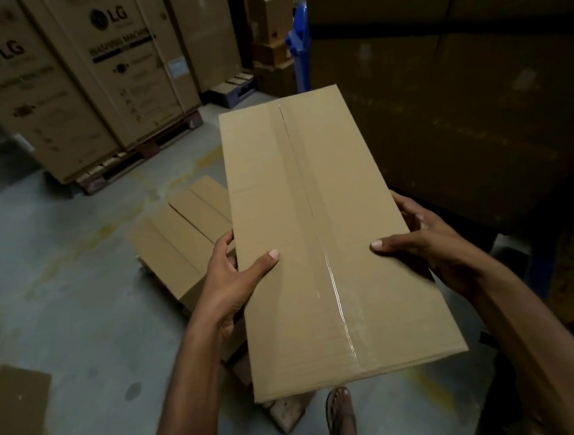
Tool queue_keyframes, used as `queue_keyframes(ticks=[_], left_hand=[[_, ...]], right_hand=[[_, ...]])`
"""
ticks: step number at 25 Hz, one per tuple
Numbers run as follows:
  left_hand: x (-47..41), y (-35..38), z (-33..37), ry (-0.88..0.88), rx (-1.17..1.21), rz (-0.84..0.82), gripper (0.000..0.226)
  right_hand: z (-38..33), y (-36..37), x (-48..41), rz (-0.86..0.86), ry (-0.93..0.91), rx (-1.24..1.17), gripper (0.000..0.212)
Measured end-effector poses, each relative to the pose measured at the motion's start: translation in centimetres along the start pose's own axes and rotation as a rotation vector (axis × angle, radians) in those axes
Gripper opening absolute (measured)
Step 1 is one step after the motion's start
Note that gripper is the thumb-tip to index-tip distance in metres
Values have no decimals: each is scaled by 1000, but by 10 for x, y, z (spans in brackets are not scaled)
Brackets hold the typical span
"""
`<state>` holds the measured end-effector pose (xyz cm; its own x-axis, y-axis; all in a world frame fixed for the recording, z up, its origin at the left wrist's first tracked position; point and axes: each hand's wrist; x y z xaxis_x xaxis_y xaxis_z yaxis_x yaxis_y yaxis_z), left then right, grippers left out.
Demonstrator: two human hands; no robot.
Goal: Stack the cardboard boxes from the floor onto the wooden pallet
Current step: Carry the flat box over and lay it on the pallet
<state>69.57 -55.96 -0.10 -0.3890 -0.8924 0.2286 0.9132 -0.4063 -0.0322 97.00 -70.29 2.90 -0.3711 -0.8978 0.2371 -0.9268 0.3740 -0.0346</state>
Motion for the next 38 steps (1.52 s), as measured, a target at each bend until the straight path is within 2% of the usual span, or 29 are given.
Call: queue_keyframes(ticks=[5,9,14,21,24,27,30,36,38], left_hand=[[-88,45,3,-12,28,-56,93],[-144,83,10,-20,41,-46,87],[-224,132,17,-85,36,79,110],[-319,237,22,-94,17,350,85],[-351,266,28,-111,26,448,85],[-390,265,26,-129,9,510,87],[-431,248,17,-149,2,550,94],[-521,188,-18,-141,-46,604,112],[-556,165,-28,-136,-16,599,109]], right_hand=[[-13,-50,-89,41,44,19,96],[-24,-86,-159,21,67,46,95],[-24,-140,-271,-81,99,82,100],[-26,-222,-442,-318,116,162,99],[-39,-236,-495,-397,121,175,97],[-37,-230,-549,-449,123,215,100],[-21,-212,-598,-487,143,261,118],[4,-152,-691,-475,156,293,107],[2,-127,-723,-440,157,292,106]])
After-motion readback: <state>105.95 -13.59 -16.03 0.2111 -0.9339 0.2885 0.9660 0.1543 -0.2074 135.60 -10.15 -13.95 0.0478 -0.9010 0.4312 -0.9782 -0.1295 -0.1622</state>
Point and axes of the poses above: each hand's wrist, its own x-axis away from the middle knuckle, its own y-axis out of the palm, z = x × y, and after that the axes turned 1 degree about -z, right-handed
